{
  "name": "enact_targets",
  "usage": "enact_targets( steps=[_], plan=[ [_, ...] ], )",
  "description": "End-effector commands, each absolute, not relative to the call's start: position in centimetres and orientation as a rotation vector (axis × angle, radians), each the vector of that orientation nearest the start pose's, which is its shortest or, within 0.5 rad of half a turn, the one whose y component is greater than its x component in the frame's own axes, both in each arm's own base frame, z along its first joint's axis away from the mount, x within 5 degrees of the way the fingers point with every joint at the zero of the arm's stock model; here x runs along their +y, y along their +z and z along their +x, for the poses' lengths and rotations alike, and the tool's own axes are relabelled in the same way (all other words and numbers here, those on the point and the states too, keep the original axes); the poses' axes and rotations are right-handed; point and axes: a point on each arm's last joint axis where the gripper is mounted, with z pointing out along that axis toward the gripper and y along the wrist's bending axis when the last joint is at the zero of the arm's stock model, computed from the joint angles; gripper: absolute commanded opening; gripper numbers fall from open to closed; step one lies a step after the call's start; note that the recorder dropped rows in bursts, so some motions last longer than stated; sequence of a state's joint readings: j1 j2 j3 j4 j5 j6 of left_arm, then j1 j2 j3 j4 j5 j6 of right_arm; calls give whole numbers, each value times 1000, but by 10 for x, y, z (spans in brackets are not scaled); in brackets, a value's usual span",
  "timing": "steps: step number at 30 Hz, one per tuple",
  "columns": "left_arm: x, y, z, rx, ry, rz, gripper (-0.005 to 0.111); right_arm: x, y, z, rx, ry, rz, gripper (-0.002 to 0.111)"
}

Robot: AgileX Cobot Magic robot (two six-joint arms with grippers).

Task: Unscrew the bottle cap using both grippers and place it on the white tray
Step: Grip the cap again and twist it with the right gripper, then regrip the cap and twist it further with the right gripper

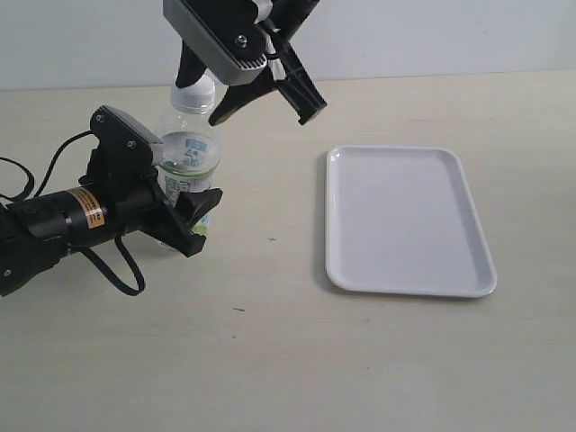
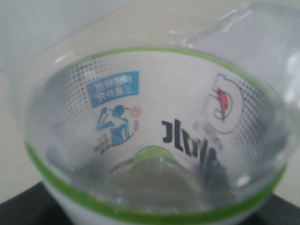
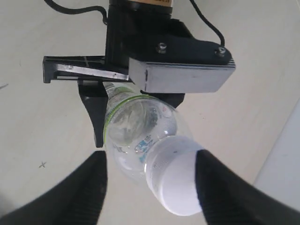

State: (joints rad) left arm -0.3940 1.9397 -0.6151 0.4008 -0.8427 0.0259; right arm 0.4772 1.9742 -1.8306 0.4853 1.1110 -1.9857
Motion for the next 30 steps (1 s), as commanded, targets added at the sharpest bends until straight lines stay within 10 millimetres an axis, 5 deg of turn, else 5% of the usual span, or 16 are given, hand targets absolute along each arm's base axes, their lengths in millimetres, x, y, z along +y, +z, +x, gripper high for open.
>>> enact_targets(
  steps=[1, 14, 18, 30],
  plan=[
    [-149, 110, 284, 1789, -360, 868, 0, 232, 291, 369, 1170, 170, -2290, 72],
    [-150, 110, 284, 1787, -361, 868, 0, 231, 312, 372, 2069, 449, -1439, 73],
    [-150, 110, 284, 1787, -361, 868, 0, 232, 314, 376, 2172, 500, -1220, 73],
    [-150, 110, 284, 1787, -361, 868, 0, 236, 296, 384, 2247, 526, -1162, 70]
  ],
)
